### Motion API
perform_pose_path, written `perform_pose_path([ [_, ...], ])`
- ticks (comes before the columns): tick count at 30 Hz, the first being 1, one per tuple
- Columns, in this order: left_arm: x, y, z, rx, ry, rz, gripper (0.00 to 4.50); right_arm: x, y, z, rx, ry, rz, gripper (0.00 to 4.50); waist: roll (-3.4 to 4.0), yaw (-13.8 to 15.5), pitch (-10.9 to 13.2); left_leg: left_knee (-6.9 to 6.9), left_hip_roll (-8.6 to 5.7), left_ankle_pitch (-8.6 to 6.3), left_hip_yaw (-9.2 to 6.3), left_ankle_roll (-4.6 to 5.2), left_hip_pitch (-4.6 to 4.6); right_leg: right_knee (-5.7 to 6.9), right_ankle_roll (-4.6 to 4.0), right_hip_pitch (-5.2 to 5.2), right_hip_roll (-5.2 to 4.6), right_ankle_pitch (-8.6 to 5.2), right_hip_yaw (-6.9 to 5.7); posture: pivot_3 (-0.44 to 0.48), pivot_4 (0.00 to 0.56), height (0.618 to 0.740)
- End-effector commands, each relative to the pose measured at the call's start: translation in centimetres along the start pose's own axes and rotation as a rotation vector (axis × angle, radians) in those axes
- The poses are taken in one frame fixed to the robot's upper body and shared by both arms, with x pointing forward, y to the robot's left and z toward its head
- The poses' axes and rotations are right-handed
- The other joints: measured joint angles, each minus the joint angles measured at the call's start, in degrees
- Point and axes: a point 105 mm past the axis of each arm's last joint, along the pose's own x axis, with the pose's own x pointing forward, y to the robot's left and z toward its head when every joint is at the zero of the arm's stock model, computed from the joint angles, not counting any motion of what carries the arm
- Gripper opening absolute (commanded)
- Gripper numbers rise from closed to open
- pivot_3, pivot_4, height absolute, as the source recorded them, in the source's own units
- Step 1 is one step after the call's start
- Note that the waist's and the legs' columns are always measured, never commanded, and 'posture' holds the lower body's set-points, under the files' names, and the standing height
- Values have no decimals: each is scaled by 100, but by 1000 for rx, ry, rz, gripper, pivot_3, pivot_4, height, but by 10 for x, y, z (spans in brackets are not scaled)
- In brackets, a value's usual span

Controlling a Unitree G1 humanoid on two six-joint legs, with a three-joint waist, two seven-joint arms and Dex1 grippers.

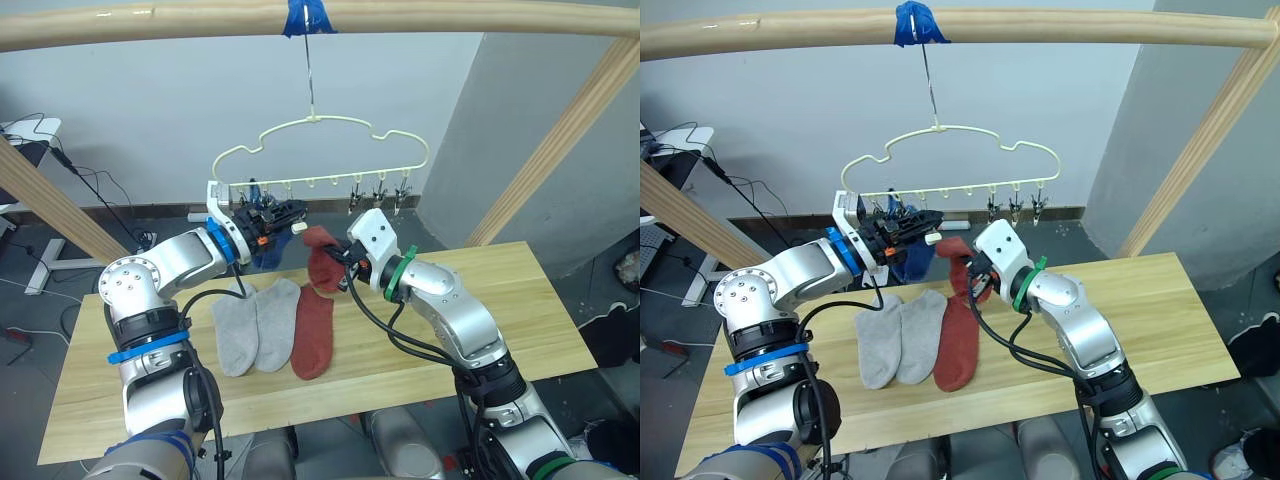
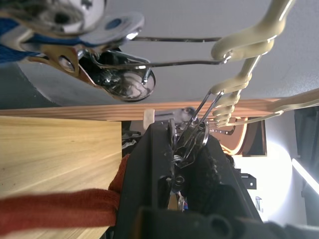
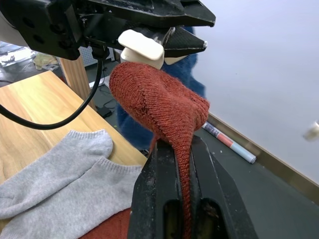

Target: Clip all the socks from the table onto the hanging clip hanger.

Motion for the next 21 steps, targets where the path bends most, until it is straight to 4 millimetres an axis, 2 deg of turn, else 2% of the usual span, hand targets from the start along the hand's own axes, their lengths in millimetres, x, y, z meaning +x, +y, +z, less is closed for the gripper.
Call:
perform_pose_path([
  [1, -1, 1, -4, 13, 14, 10, 332, 2, 5, 18, -44, -54, 15, 19, 0, 0, 0, -2, 0, 0, 0, 0, 0, 0, 0, 0, 0, 0, 0, -165, 230, 740],
  [7, 0, 1, -7, 11, 15, 7, 332, 7, 9, 23, -50, -66, 24, 19, 0, -2, 0, -8, 0, 0, 0, 0, 1, -3, 0, -2, 0, 0, 0, -163, 227, 740],
  [13, -1, -2, -9, 40, 27, 4, 332, 12, 4, 29, -76, -74, -1, 19, 0, 7, 0, -14, 1, 0, 0, 0, 0, -7, 0, -3, 0, 0, 0, -159, 222, 740],
  [18, -2, -12, -10, 208, 25, -8, 332, 14, 2, 31, -80, -75, -8, 19, 0, 3, 0, -32, 1, 1, 1, -1, -1, -20, 0, -7, -1, 0, -1, -159, 222, 740],
  [20, -3, -10, -10, 204, 20, -14, 332, 14, 2, 31, -80, -74, -8, 19, 0, 10, 0, -47, 2, 1, 1, -1, 0, -31, -1, -8, -1, 0, -2, -160, 223, 740],
  [21, -4, -11, -9, 188, 12, -25, 682, 14, 2, 30, -78, -71, -8, 1, 0, 10, 0, -51, 2, 1, 1, -1, -1, -38, -1, -8, -1, 0, -2, -160, 223, 740],
])
